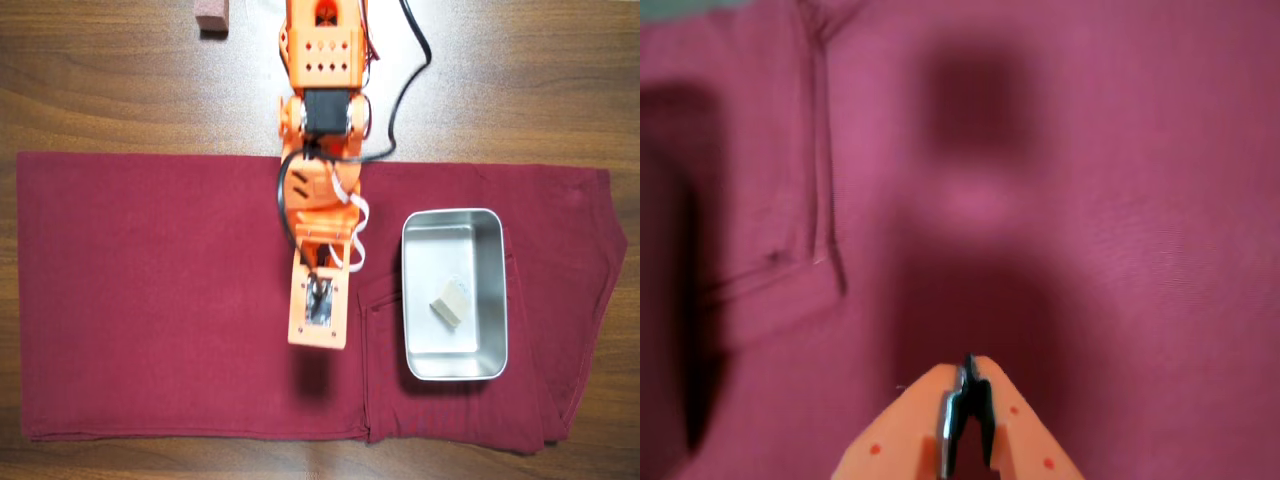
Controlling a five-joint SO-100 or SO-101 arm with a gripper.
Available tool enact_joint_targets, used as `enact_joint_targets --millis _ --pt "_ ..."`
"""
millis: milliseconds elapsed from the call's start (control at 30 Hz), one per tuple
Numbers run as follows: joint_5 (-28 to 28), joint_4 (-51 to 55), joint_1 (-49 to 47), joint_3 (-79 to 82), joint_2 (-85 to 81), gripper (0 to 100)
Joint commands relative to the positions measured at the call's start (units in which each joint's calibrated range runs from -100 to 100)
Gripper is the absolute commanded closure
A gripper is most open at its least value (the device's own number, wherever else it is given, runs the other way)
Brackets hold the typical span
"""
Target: Grab the cube
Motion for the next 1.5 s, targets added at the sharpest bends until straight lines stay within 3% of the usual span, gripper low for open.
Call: enact_joint_targets --millis 0,267,467,1467 --pt "0.3 5.0 1.2 10.5 -14.1 100" --pt "0.6 28.4 2.7 22.4 -37.0 100" --pt "-0.1 43.4 -0.7 22.5 -40.0 100" --pt "-0.6 43.4 -1.2 22.5 -40.0 99"
